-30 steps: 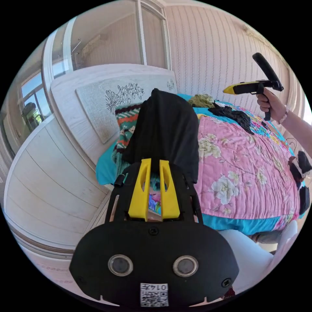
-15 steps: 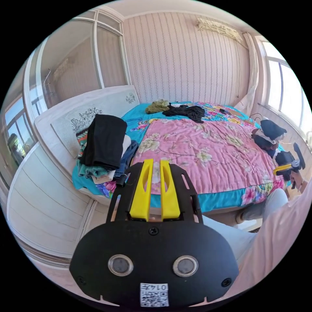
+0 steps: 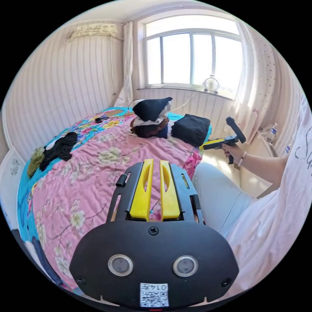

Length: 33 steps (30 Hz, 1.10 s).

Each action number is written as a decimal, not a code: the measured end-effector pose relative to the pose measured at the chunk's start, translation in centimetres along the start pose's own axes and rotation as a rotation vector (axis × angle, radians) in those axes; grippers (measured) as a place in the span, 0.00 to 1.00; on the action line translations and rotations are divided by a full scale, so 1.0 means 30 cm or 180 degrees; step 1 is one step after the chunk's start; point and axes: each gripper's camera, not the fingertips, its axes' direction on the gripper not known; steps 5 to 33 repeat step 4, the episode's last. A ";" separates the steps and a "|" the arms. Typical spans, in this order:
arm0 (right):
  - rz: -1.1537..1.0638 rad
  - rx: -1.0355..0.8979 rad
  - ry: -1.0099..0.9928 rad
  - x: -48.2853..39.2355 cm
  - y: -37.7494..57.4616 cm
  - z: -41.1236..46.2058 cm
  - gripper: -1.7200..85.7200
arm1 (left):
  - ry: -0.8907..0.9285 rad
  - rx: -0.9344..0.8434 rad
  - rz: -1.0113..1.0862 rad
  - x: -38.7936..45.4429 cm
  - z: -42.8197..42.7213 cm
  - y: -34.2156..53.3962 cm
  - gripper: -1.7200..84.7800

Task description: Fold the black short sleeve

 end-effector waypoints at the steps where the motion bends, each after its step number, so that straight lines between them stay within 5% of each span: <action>1: 0.0019 0.0027 0.0013 0.033 -0.008 -0.003 0.13 | 0.0076 -0.0024 0.0034 0.008 0.049 -0.034 0.07; 4: -0.0027 0.0080 0.0247 0.177 -0.077 -0.011 0.14 | 0.0325 -0.0171 0.0160 0.048 0.282 -0.194 0.08; 33: -0.0027 0.0080 0.0247 0.177 -0.077 -0.011 0.14 | 0.0325 -0.0171 0.0160 0.048 0.282 -0.194 0.08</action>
